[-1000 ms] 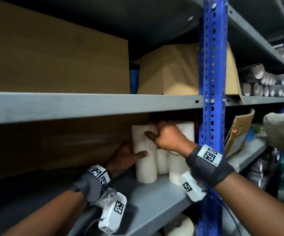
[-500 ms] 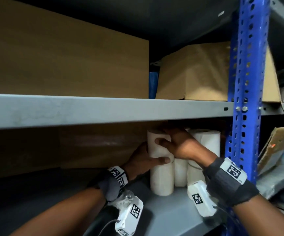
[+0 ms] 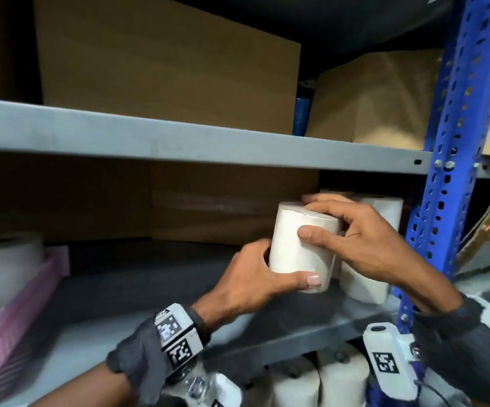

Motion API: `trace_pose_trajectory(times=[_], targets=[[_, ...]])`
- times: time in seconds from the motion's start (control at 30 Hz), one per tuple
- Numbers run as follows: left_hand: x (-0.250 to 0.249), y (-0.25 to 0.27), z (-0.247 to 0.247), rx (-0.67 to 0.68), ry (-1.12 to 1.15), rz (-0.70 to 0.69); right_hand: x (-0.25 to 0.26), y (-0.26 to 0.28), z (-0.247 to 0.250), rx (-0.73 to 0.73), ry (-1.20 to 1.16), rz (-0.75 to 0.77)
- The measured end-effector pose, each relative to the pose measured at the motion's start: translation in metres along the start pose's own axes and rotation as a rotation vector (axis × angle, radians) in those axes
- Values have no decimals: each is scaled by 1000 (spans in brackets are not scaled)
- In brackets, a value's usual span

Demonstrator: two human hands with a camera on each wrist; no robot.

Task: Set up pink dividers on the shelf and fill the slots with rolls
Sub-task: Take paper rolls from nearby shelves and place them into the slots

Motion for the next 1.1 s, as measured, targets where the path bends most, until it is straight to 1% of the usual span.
trace_pose_trajectory(times=[0.1, 0.23, 0.47, 0.57, 0.63, 0.8, 0.97, 1.1], targets=[[-14, 55, 5, 34, 56, 19, 32, 19, -16, 85, -51, -17], [-35, 135, 24, 12, 101, 36, 84, 49, -48, 206, -93, 7], [-52, 274, 58, -54, 65, 85, 168, 115, -107, 266, -85, 35], [-58, 324, 65, -105, 67, 94, 203, 142, -130, 330, -89, 17], [-65, 353, 73, -135, 57, 86, 228, 155, -142, 368, -90, 36], [-77, 409, 100, -262, 13, 97, 280, 172, -169, 384, -154, 123], [-85, 452, 123, -398, -33, 64, 310, 173, -197, 380, -192, 180], [-87, 473, 137, -504, -98, 28, 326, 164, -227, 398, -188, 219]])
Point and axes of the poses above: each hand's wrist, its own y-axis away from the middle knuckle, its own z-axis out of the back of the hand, x = y × z, the point moved 10 cm from there along -y, towards the middle knuckle, and after that the axes turned 1 degree about -y, right-handed, at the moved point
